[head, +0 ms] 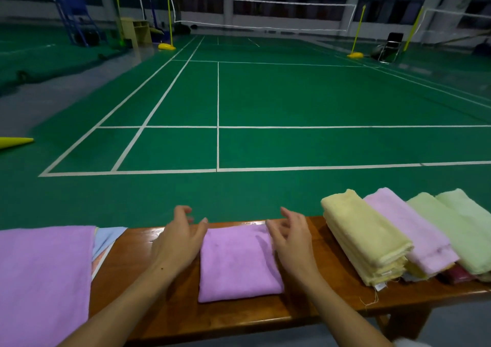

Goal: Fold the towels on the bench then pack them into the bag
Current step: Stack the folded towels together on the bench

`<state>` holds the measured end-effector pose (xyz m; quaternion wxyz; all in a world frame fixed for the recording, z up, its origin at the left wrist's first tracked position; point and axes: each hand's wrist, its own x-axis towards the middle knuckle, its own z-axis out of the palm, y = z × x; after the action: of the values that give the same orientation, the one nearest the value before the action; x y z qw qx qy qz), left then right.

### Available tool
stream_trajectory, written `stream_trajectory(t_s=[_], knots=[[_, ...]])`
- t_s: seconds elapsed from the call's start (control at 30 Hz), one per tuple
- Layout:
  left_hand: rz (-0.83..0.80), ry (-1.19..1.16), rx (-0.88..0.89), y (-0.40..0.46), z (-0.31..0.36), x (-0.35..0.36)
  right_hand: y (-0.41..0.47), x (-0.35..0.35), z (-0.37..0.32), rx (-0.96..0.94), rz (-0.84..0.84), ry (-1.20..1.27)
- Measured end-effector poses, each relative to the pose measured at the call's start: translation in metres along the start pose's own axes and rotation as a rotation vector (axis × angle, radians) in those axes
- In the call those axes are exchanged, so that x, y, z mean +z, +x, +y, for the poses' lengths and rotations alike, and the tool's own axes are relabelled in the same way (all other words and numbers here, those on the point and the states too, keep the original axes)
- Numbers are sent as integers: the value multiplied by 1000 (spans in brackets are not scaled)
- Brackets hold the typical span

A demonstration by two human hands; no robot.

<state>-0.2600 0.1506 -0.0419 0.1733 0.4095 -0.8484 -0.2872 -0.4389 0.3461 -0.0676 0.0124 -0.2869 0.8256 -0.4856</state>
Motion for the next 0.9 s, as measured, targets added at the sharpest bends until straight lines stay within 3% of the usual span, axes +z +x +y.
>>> stream_trajectory(t_s=[0.1,0.2,0.3,0.57,0.73,0.83,0.9], knots=[[36,131,257,-9,-2,14,-7,8,1,-275,-92,-217],[-174,339,552,-25,-19,50,-25,23,6,-497,-413,-438],[-300,467,594,-24,-39,53,-32,19,18,-512,-622,-656],[-287,362,562,-17,-45,18,-21,-11,25,-388,-638,-753],[-122,106,613,-25,-44,-12,-27,-29,19,-275,-565,-349],[-62,10,639,-35,-38,-20,-36,-30,13,-350,-497,-317],[-115,54,712,-41,-36,-19,-44,-29,9,-397,-515,-311]])
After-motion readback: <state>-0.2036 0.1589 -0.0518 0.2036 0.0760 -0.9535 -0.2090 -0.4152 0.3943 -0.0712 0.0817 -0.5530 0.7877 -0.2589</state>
